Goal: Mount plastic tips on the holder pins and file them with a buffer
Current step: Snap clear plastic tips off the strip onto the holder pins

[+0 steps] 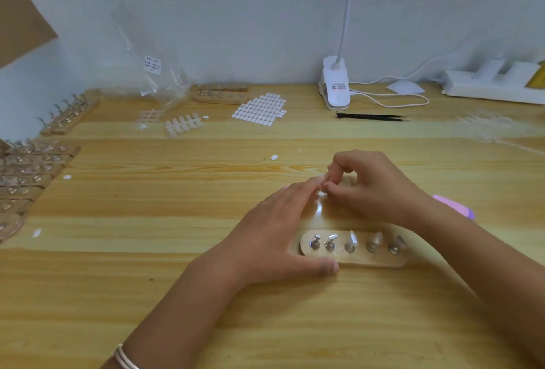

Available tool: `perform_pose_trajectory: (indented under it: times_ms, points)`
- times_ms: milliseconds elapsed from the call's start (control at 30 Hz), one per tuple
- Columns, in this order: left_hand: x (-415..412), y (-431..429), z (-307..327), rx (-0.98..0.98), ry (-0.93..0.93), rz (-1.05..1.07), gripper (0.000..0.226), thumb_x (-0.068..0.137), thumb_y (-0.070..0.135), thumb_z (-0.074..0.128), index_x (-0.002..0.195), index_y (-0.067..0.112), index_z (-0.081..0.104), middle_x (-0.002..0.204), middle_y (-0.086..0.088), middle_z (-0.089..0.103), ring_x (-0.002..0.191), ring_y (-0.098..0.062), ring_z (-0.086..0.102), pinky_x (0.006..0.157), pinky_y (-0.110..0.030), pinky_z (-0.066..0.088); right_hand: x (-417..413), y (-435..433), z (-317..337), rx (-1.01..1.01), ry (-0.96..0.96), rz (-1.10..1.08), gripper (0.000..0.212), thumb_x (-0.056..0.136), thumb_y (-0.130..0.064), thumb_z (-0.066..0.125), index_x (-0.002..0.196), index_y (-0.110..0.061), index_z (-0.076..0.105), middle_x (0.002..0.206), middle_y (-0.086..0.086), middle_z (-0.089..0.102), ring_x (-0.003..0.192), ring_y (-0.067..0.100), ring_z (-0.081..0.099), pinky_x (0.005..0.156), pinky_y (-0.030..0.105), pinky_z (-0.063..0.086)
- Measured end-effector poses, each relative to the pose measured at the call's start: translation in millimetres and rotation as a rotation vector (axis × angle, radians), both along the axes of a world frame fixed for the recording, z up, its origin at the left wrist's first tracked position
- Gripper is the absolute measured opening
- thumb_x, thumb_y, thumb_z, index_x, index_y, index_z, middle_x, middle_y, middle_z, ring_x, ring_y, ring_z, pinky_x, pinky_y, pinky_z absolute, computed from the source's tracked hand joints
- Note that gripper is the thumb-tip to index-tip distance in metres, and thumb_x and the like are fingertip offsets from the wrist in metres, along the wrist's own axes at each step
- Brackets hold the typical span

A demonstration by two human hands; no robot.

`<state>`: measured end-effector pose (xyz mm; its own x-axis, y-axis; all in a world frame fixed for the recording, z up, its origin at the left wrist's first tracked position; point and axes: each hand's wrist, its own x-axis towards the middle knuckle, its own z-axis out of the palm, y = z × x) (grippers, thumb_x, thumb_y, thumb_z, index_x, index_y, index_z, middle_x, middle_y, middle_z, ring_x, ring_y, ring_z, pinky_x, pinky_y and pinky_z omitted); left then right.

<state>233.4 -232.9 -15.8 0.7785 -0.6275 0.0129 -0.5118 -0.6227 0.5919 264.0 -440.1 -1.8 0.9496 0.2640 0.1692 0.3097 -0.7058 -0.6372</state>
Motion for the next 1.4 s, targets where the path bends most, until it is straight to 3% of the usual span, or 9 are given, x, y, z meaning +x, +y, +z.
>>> perform_pose_trajectory:
  times_ms: [167, 333, 433, 500, 700, 933, 1033, 1133, 1400]
  points:
    - [0, 0, 0, -0.007, -0.003, -0.007, 0.111, 0.067, 0.068, 0.074, 0.152, 0.043, 0.007, 0.154, 0.028, 0.02, 0.143, 0.003, 0.02, 0.119, -0.034, 0.024, -7, 0, 8, 0.093, -0.01, -0.021, 0.022, 0.08, -0.006, 0.077, 0.068, -0.017, 0.062, 0.078, -0.006, 0.072, 0.092, 0.018, 0.069, 0.086, 0.03, 0.048]
    - [-2, 0, -1, 0.005, -0.003, 0.004, 0.109, 0.068, 0.067, 0.076, 0.151, 0.044, 0.01, 0.152, 0.028, 0.022, 0.142, 0.004, 0.019, 0.119, -0.031, 0.021, -35, -8, 20, 0.155, -0.037, -0.002, 0.017, 0.08, -0.019, 0.08, 0.074, -0.025, 0.066, 0.083, -0.012, 0.073, 0.097, 0.01, 0.068, 0.08, 0.017, 0.046]
    - [-2, -1, 2, -0.058, -0.026, -0.003, 0.091, 0.07, 0.058, 0.08, 0.145, 0.039, 0.03, 0.145, 0.026, 0.032, 0.135, 0.004, 0.031, 0.113, -0.032, 0.031, -56, -10, 21, 0.174, -0.047, -0.017, 0.016, 0.076, -0.026, 0.084, 0.079, -0.03, 0.069, 0.089, -0.014, 0.072, 0.099, 0.009, 0.067, 0.08, 0.017, 0.045]
    - [-2, -2, 3, -0.101, -0.013, 0.013, 0.078, 0.071, 0.05, 0.081, 0.137, 0.037, 0.043, 0.14, 0.024, 0.035, 0.133, -0.001, 0.036, 0.11, -0.034, 0.036, -68, -11, 19, 0.195, -0.07, -0.034, 0.016, 0.073, -0.031, 0.084, 0.081, -0.033, 0.07, 0.095, -0.015, 0.071, 0.101, 0.007, 0.066, 0.082, 0.009, 0.042]
    - [-5, -3, 3, -0.185, -0.014, 0.006, 0.038, 0.074, 0.032, 0.082, 0.108, 0.032, 0.065, 0.14, 0.019, 0.039, 0.136, -0.004, 0.034, 0.111, -0.035, 0.033, -88, -9, 19, 0.185, -0.098, -0.026, 0.017, 0.069, -0.05, 0.072, 0.079, -0.037, 0.072, 0.1, -0.018, 0.069, 0.103, -0.003, 0.063, 0.079, 0.004, 0.04]
    - [-5, -7, 0, -0.319, 0.058, 0.001, 0.01, 0.08, 0.014, 0.078, 0.089, 0.018, 0.075, 0.124, 0.011, 0.057, 0.133, -0.011, 0.044, 0.109, -0.041, 0.035, -91, 1, 11, 0.051, -0.136, 0.005, 0.015, 0.071, -0.023, 0.087, 0.081, -0.028, 0.077, 0.101, -0.009, 0.07, 0.104, 0.006, 0.063, 0.087, 0.012, 0.042]
    - [-3, -9, 0, -0.322, 0.09, 0.014, 0.008, 0.08, 0.012, 0.079, 0.087, 0.014, 0.076, 0.118, 0.008, 0.06, 0.124, -0.012, 0.051, 0.106, -0.042, 0.038, -89, 8, 8, -0.028, -0.259, -0.002, 0.013, 0.072, -0.022, 0.086, 0.08, -0.02, 0.077, 0.09, -0.006, 0.073, 0.101, 0.018, 0.068, 0.083, 0.026, 0.046]
    - [-2, -9, 2, -0.301, 0.124, 0.026, 0.009, 0.079, 0.011, 0.08, 0.087, 0.011, 0.076, 0.116, 0.005, 0.061, 0.122, -0.012, 0.05, 0.106, -0.041, 0.037, -86, 12, 6, -0.057, -0.307, -0.011, 0.013, 0.071, -0.023, 0.087, 0.08, -0.019, 0.077, 0.084, -0.006, 0.072, 0.093, 0.019, 0.068, 0.078, 0.032, 0.051]
    - [-2, -8, 3, -0.303, 0.166, 0.048, 0.01, 0.078, 0.01, 0.081, 0.088, 0.009, 0.078, 0.114, 0.005, 0.064, 0.123, -0.008, 0.05, 0.105, -0.033, 0.038, -84, 14, 0, -0.035, -0.328, 0.044, 0.009, 0.077, -0.028, 0.077, 0.078, -0.019, 0.077, 0.082, -0.008, 0.07, 0.093, 0.006, 0.059, 0.081, 0.024, 0.045]
